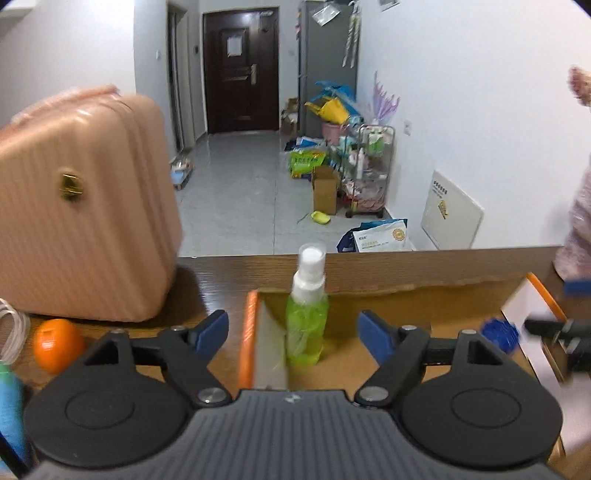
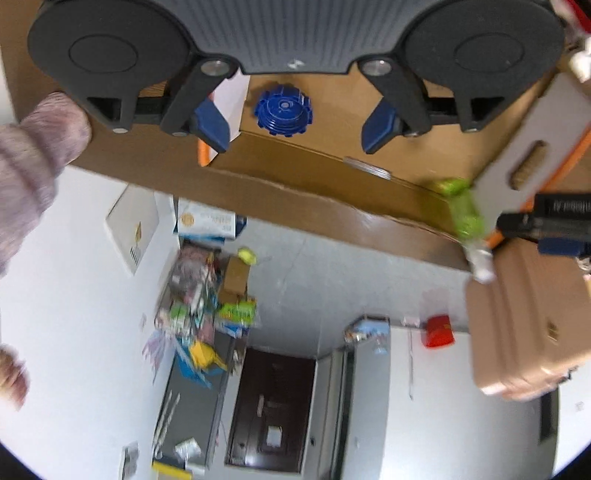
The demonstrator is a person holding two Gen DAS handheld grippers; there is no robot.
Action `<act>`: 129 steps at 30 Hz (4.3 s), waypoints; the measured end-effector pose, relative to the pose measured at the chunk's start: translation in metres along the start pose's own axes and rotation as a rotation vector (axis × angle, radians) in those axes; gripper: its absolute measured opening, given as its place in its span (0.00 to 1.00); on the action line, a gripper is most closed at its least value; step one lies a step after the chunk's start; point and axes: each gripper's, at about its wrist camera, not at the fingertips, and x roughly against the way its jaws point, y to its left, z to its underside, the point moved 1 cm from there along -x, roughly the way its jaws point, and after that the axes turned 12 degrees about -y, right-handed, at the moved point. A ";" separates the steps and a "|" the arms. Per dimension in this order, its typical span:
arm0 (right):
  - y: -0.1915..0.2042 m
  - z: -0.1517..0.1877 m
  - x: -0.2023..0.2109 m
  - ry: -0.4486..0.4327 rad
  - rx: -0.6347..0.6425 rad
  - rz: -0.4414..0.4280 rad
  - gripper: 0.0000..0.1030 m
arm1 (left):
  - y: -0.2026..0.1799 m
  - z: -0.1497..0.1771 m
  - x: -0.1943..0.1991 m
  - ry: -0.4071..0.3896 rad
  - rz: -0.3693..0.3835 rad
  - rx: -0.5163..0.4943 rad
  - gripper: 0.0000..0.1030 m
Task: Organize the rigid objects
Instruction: 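Carry the green spray bottle and blue cap into the cardboard box with both tools, then grasp the white bottle cap with the left tool while the right tool grasps the purple cap, then drop the white cap and purple cap into the cardboard box with both tools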
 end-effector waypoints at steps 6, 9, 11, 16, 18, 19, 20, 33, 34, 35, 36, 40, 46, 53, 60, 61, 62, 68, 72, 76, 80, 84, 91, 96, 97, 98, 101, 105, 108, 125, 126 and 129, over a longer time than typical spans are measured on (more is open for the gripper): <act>0.016 0.007 0.111 -0.103 -0.031 0.003 0.85 | 0.034 0.008 0.125 -0.104 0.026 0.014 0.81; 0.029 0.027 0.170 -0.166 -0.057 -0.007 0.88 | 0.041 0.023 0.190 -0.166 0.040 0.023 0.87; 0.041 0.047 0.210 -0.216 -0.080 -0.019 0.94 | 0.040 0.039 0.225 -0.216 0.028 0.017 0.91; 0.080 0.117 0.289 -0.324 -0.141 -0.036 0.99 | 0.041 0.106 0.307 -0.280 -0.010 -0.007 0.94; 0.097 0.147 0.309 -0.343 -0.166 -0.052 1.00 | 0.040 0.133 0.338 -0.292 -0.001 -0.006 0.95; 0.104 0.164 0.319 -0.347 -0.176 -0.061 1.00 | 0.039 0.146 0.351 -0.303 -0.002 -0.006 0.98; 0.112 0.179 0.326 -0.345 -0.184 -0.060 1.00 | 0.037 0.158 0.365 -0.310 0.001 -0.013 0.99; 0.167 0.291 0.382 -0.348 -0.193 -0.116 0.94 | 0.016 0.257 0.442 -0.317 0.018 -0.043 1.00; 0.168 0.291 0.383 -0.358 -0.180 -0.099 0.94 | 0.015 0.259 0.440 -0.313 0.027 -0.051 1.00; 0.168 0.289 0.383 -0.362 -0.174 -0.085 0.94 | 0.012 0.258 0.436 -0.306 0.039 -0.059 1.00; 0.166 0.288 0.383 -0.366 -0.172 -0.073 0.94 | 0.009 0.255 0.431 -0.301 0.049 -0.062 1.00; 0.152 0.284 0.371 -0.339 -0.205 -0.041 0.92 | -0.003 0.250 0.411 -0.269 0.100 -0.066 1.00; 0.119 0.273 0.344 -0.306 -0.234 0.024 0.88 | -0.048 0.233 0.351 -0.193 0.229 -0.103 0.85; 0.091 0.249 0.302 -0.293 -0.227 -0.009 0.83 | -0.094 0.214 0.262 -0.047 0.336 -0.144 0.69; 0.071 0.231 0.238 -0.205 -0.220 -0.159 0.83 | -0.102 0.215 0.225 0.015 0.354 -0.155 0.40; 0.068 0.230 0.231 -0.177 -0.242 -0.175 0.83 | -0.102 0.215 0.226 0.010 0.350 -0.161 0.39; 0.067 0.230 0.227 -0.163 -0.258 -0.182 0.84 | -0.101 0.216 0.228 0.011 0.345 -0.165 0.39; 0.076 0.243 0.243 -0.130 -0.227 -0.086 0.69 | -0.082 0.220 0.265 -0.036 0.319 -0.149 0.39; 0.070 0.254 0.270 -0.138 -0.236 0.075 0.67 | -0.061 0.232 0.293 -0.057 0.266 -0.149 0.39; 0.088 0.235 0.283 -0.232 -0.192 0.027 0.74 | -0.043 0.243 0.297 -0.033 0.215 -0.129 0.39; 0.123 0.208 0.247 -0.204 -0.086 -0.046 0.75 | -0.028 0.243 0.300 -0.033 0.194 -0.090 0.39; 0.140 0.196 0.191 -0.102 -0.030 -0.030 0.75 | -0.018 0.242 0.307 -0.051 0.183 -0.070 0.39; 0.127 0.202 0.156 -0.008 -0.110 -0.015 0.52 | -0.003 0.240 0.311 -0.064 0.163 -0.027 0.39; 0.129 0.212 0.191 -0.041 -0.100 -0.011 0.51 | -0.011 0.237 0.323 -0.093 0.172 -0.048 0.39; 0.130 0.215 0.203 -0.050 -0.107 -0.023 0.51 | -0.014 0.236 0.328 -0.100 0.180 -0.052 0.39; 0.132 0.220 0.217 -0.060 -0.114 -0.037 0.51 | -0.017 0.235 0.332 -0.107 0.189 -0.057 0.39; 0.140 0.235 0.263 -0.098 -0.111 -0.056 0.51 | -0.033 0.233 0.343 -0.122 0.224 -0.071 0.39; 0.134 0.248 0.315 -0.145 -0.146 -0.065 0.51 | -0.056 0.228 0.356 -0.145 0.283 -0.090 0.39; 0.120 0.245 0.335 -0.187 -0.161 -0.047 0.51 | -0.063 0.219 0.359 -0.147 0.325 -0.074 0.39; 0.029 0.031 0.062 -0.038 -0.090 -0.138 0.51 | -0.050 0.010 0.044 0.082 0.196 -0.075 0.39; 0.026 0.021 0.031 0.003 -0.097 -0.140 0.51 | -0.050 0.006 0.021 0.104 0.165 -0.068 0.39; 0.028 0.008 -0.041 0.119 -0.084 -0.122 0.51 | -0.049 0.008 -0.044 0.191 0.106 -0.039 0.40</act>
